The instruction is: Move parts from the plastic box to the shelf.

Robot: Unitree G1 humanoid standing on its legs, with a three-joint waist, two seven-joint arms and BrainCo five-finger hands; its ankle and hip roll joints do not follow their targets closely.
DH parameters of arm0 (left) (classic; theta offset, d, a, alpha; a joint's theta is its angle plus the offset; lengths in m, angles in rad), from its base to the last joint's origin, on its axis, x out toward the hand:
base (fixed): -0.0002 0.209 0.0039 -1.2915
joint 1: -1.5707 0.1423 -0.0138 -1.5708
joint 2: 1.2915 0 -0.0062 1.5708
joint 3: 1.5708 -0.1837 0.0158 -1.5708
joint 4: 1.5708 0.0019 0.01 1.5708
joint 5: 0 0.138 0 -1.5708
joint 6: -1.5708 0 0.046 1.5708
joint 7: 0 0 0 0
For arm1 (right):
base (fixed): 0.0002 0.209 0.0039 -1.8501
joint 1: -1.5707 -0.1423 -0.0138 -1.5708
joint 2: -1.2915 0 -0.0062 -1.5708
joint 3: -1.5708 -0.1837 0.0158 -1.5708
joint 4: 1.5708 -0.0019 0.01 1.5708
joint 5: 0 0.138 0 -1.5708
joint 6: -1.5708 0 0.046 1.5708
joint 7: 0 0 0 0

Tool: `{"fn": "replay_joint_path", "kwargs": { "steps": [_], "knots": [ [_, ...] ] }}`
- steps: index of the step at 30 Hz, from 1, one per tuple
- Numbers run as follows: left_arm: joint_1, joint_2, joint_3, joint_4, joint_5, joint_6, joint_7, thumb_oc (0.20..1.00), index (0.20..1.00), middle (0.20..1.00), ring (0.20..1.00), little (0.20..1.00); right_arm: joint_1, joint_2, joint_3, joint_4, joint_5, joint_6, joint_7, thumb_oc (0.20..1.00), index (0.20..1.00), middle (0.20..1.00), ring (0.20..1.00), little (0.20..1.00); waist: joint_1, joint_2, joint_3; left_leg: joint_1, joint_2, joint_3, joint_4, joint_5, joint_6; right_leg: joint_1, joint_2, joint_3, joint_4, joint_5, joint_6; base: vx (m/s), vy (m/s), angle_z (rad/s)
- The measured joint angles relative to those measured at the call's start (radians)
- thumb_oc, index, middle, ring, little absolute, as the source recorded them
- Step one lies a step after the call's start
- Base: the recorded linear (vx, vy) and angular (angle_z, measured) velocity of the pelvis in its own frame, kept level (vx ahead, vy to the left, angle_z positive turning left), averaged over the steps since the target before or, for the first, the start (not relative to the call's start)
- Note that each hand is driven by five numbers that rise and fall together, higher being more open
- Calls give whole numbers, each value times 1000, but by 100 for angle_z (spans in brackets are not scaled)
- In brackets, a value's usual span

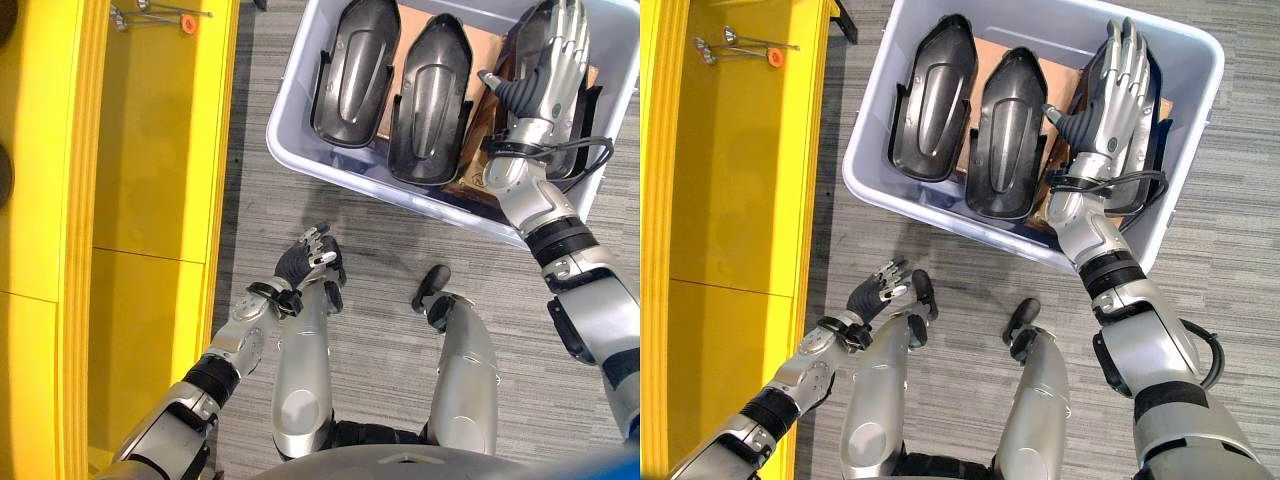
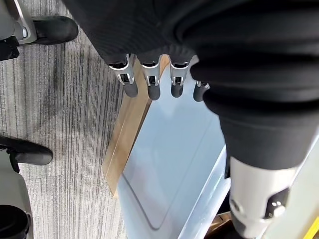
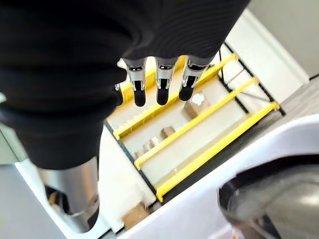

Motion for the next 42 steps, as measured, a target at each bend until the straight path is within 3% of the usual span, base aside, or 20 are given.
{"fn": "replay_joint_path", "kwargs": {
  "steps": [3,10,15,20,30,36,42],
  "knots": [
    [4,-1,7,0,0,1,-2,1000,1000,1000,1000,1000,56,11,8,20,120,44,123,1000,1000,1000,1000,1000,-1,0,0,1,5,7,-2,0,1,1,6,4,-12,12,1,1,21,-7],
    [4,0,11,0,1,5,-3,1000,1000,1000,1000,1000,71,49,-6,102,240,146,118,1000,1000,1000,1000,1000,-5,-1,0,14,6,11,-4,-1,2,12,6,8,-14,16,2,0,6,-1],
    [4,-4,19,0,1,16,-3,1000,1000,1000,1000,1000,77,76,-5,186,275,177,114,1000,1000,1000,1000,1000,-1,-1,0,14,5,11,-16,1,3,9,7,6,-16,16,1,0,0,0],
    [4,-15,16,0,0,45,-3,1000,1000,1000,1000,1000,77,81,-2,195,274,182,121,1000,1000,1000,1000,1000,2,-1,1,8,6,10,-18,4,2,4,7,2,-17,16,1,-3,-6,0],
    [2,-14,14,-36,1,101,-84,1000,1000,1000,1000,1000,15,28,96,189,231,150,343,1000,1000,1000,1000,1000,1,-5,1,2,8,4,-16,7,-2,2,8,-2,-12,16,0,-2,-4,0],
    [0,3,-3,-64,19,110,-57,1000,1000,1000,1000,1000,15,32,94,187,157,144,302,1000,1000,1000,1000,1000,3,-6,1,7,8,7,-15,10,-2,6,9,-2,-15,17,-1,0,0,0],
    [0,12,-7,-58,59,103,-47,1000,1000,1000,1000,1000,15,46,75,158,132,164,143,1000,1000,1000,1000,1000,2,-6,1,12,9,9,-16,12,-1,9,10,0,-18,19,-2,1,10,0]
  ]
}}
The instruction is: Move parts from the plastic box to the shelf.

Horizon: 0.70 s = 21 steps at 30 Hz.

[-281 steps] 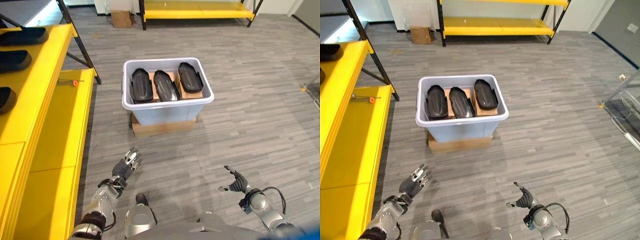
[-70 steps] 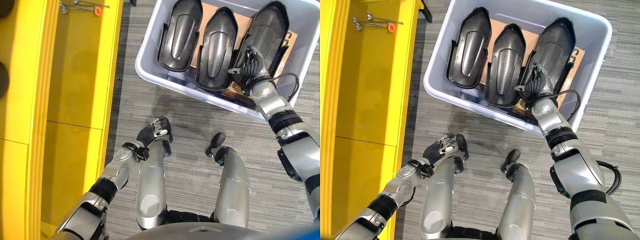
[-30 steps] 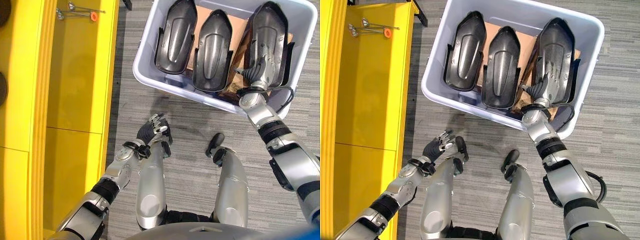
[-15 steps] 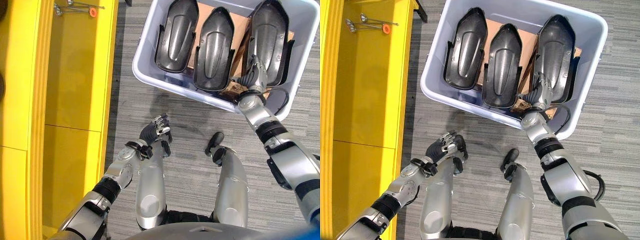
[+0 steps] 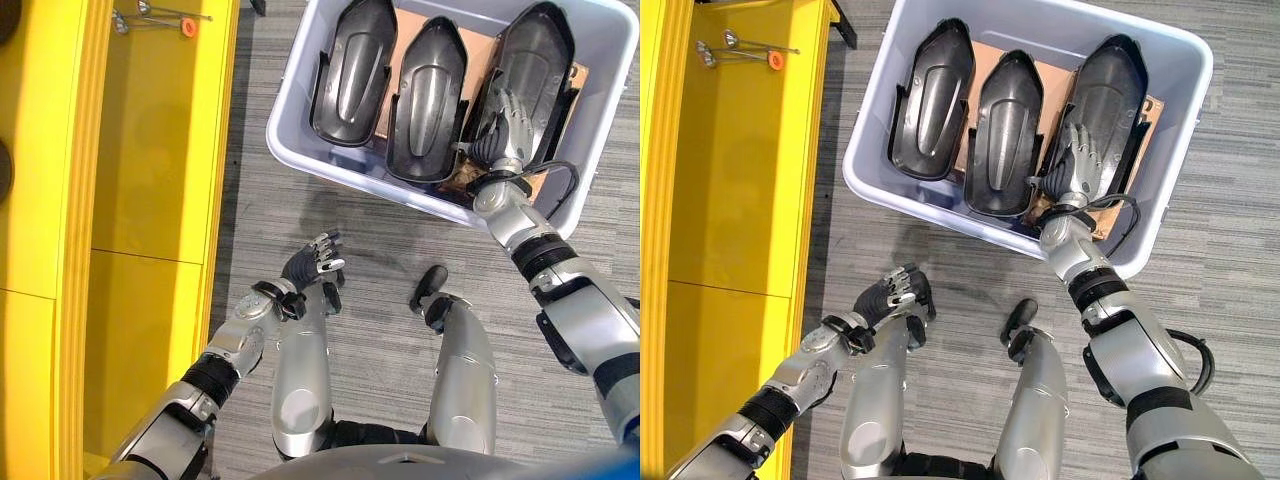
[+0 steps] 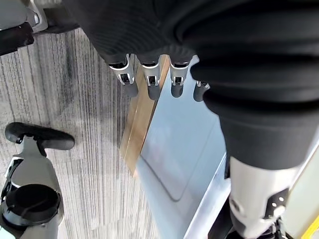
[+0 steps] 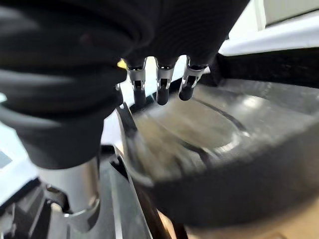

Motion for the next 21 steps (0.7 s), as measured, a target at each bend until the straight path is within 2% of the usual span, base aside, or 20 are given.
{"fn": "replay_joint_path", "kwargs": {
  "steps": [8,12,18,21],
  "knots": [
    [-20,16,-11,-18,-20,-1,1,1000,1000,1000,1000,1000,0,1,-36,0,-34,-3,-52,1000,1000,1000,1000,1000,-5,0,0,3,0,3,-1,-1,2,1,1,5,-4,4,2,0,0,0],
    [-17,16,-32,-14,-21,-1,8,1000,1000,1000,1000,1000,0,0,-37,-1,-36,-1,-136,1000,1000,1000,1000,1000,-5,0,0,3,1,6,0,-2,2,0,3,7,-8,5,2,-2,2,-1],
    [-16,15,-32,-16,-22,-2,8,1000,1000,1000,1000,1000,9,0,-108,-175,-109,-113,-250,1000,1000,1000,1000,1000,-21,1,0,2,4,9,-2,-2,2,-3,9,10,-14,7,1,-4,9,-2],
    [-16,11,-32,-16,-22,-2,8,1000,1000,1000,1000,1000,21,0,-148,-203,-109,-134,-274,1000,1000,1000,1000,1000,-23,1,0,5,5,14,-3,-2,2,-3,9,13,-15,8,1,0,0,0]
  ]
}}
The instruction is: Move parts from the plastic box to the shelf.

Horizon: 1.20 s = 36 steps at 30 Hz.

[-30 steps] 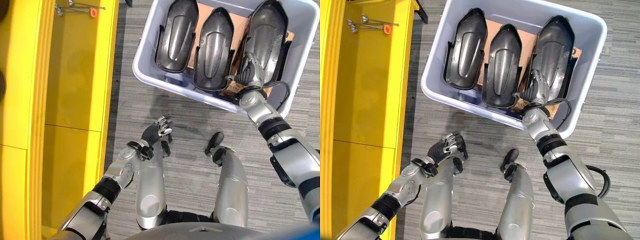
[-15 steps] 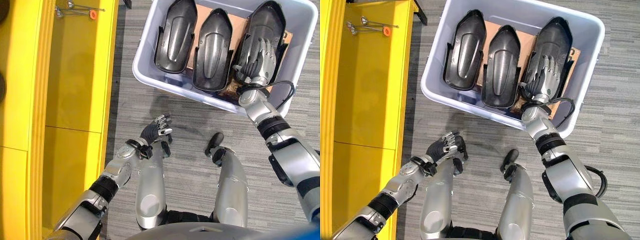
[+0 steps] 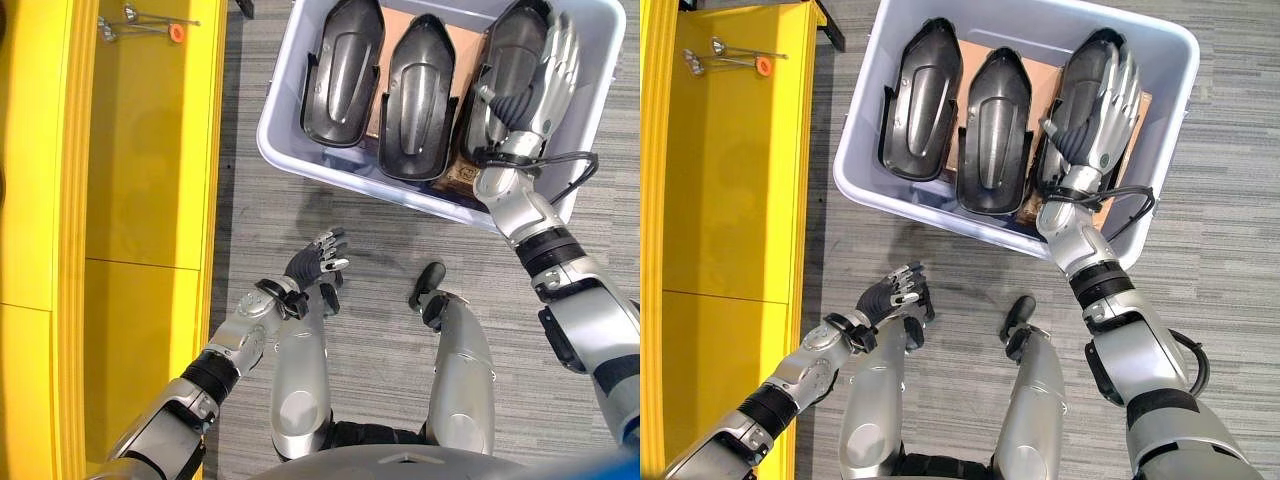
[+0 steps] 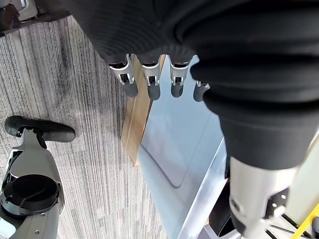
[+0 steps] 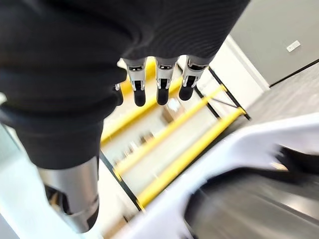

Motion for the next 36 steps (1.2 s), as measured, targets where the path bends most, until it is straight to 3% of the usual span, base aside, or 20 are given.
{"fn": "replay_joint_path", "kwargs": {
  "steps": [8,22,36],
  "knots": [
    [1,-5,1,-3,-21,0,13,1000,1000,1000,1000,1000,47,0,-14,39,107,9,10,1000,1000,1000,1000,1000,-9,0,0,14,1,16,2,-7,2,1,1,18,0,4,3,7,8,-5],
    [11,0,16,-7,-43,53,-1,1000,1000,1000,1000,1000,-27,-9,-51,205,350,-43,170,1000,1000,1000,1000,1000,17,4,1,-13,2,9,10,-7,0,-20,-3,10,11,0,-1,4,-14,1],
    [50,17,36,-9,-120,79,-11,1000,1000,1000,1000,1000,-81,-35,-91,291,482,-36,87,1000,1000,1000,1000,1000,29,9,1,-28,2,6,18,-12,-2,-34,-12,7,28,-9,-2,2,-5,1]
  ]
}}
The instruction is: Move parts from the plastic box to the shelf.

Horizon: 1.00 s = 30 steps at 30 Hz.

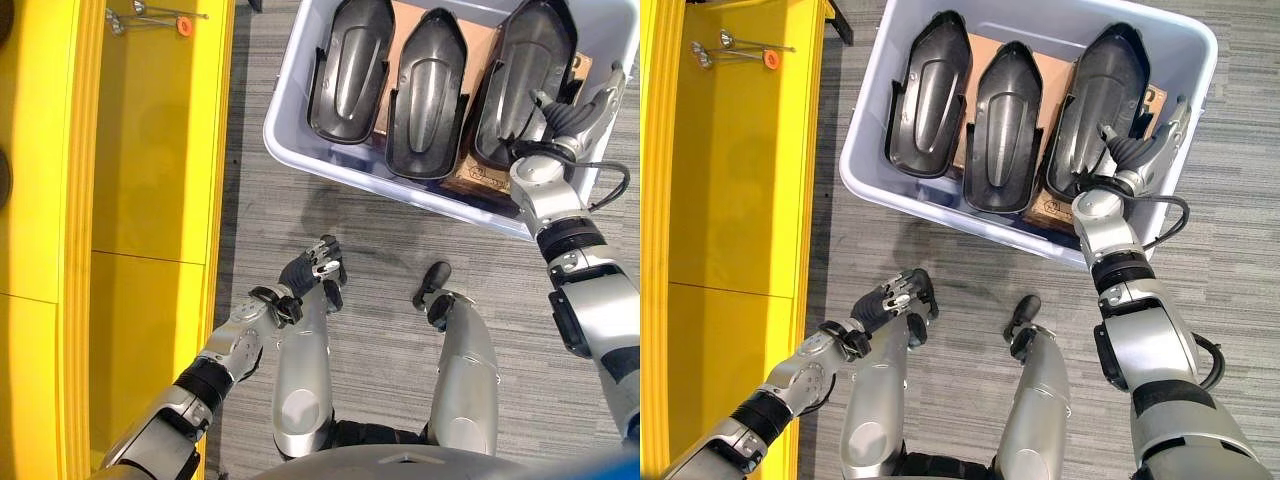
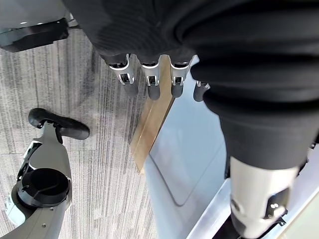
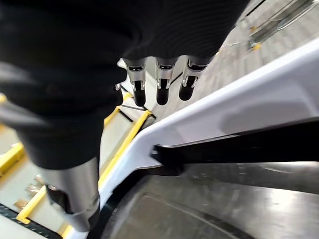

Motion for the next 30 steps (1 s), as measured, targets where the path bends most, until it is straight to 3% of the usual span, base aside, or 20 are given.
{"fn": "replay_joint_path", "kwargs": {
  "steps": [8,16,22,24,27,30],
  "knots": [
    [10,1,18,0,2,0,-20,1000,1000,1000,1000,1000,1,-2,-8,30,28,14,-39,1000,1000,1000,1000,1000,-1,3,0,-19,1,-3,16,0,3,-19,-3,-1,14,-8,-2,0,-4,0],
    [10,7,21,0,2,0,-35,1000,1000,1000,1000,1000,-35,-41,40,67,127,38,22,1000,1000,1000,1000,1000,1,3,-1,-30,5,-3,22,-9,-4,-34,-4,7,25,-17,-8,28,-1,0],
    [5,4,23,-3,-35,21,-58,1000,1000,1000,1000,1000,-89,-51,41,113,210,39,86,1000,1000,1000,1000,1000,-1,3,-4,-45,5,-10,39,-17,-4,-47,-10,7,43,-20,-8,-7,-8,1],
    [7,-1,34,-9,-36,22,-58,1000,1000,1000,1000,1000,-118,-50,38,157,285,58,165,1000,1000,1000,1000,1000,2,5,-4,-48,5,-11,39,-17,-7,-52,-13,7,49,-26,-2,39,-11,2],
    [13,0,33,-13,-38,21,-58,1000,1000,1000,1000,1000,-30,-4,25,234,425,102,240,1000,1000,1000,1000,1000,16,12,-4,-53,4,-9,38,-16,-7,-57,-14,6,49,-24,-8,0,0,0],
    [14,0,40,-13,-38,20,-57,1000,1000,1000,1000,1000,-23,-3,4,226,435,104,261,1000,1000,1000,1000,1000,6,12,-4,-58,5,-9,54,-23,-6,-56,-16,6,52,-24,-4,0,0,0]
  ]
}}
